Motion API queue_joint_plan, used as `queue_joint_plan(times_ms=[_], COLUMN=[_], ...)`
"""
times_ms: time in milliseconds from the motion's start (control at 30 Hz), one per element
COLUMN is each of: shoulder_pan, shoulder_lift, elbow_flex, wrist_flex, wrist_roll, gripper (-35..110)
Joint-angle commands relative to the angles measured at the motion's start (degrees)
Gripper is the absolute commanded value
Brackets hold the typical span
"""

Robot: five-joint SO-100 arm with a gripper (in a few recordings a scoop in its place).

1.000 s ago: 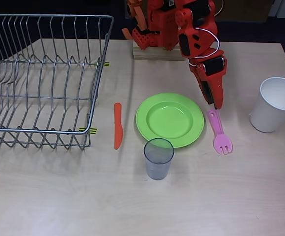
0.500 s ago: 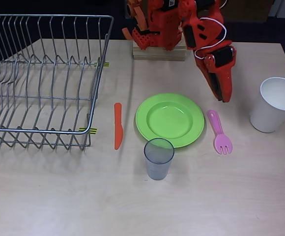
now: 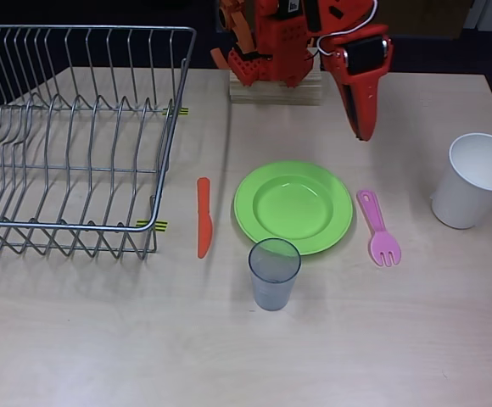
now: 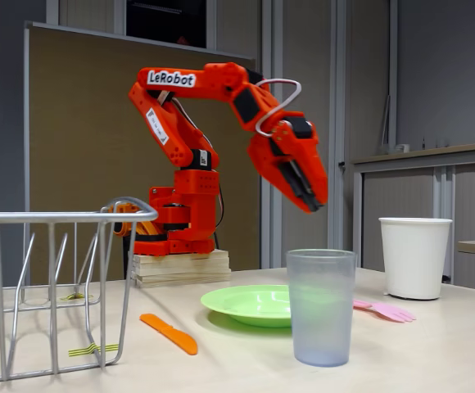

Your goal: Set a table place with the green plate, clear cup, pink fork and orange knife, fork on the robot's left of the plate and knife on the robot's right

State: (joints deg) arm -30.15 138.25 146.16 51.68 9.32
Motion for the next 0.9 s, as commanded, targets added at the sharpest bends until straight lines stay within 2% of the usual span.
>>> queue_joint_plan(times_ms=[0, 233, 400, 667, 800, 867], shoulder_pan=[4.92, 20.65, 27.07, 31.73, 32.34, 32.08], shoulder_lift=[6.42, 19.16, 26.89, 45.70, 47.29, 49.31], elbow_flex=[2.20, 13.71, 20.83, 33.84, 33.84, 33.84], wrist_flex=[4.66, 1.58, 3.16, 7.38, 9.23, 11.69], wrist_roll=[0.62, -8.88, -11.69, -13.71, -14.15, -17.49], gripper=[0, 0, 0, 0, 0, 0])
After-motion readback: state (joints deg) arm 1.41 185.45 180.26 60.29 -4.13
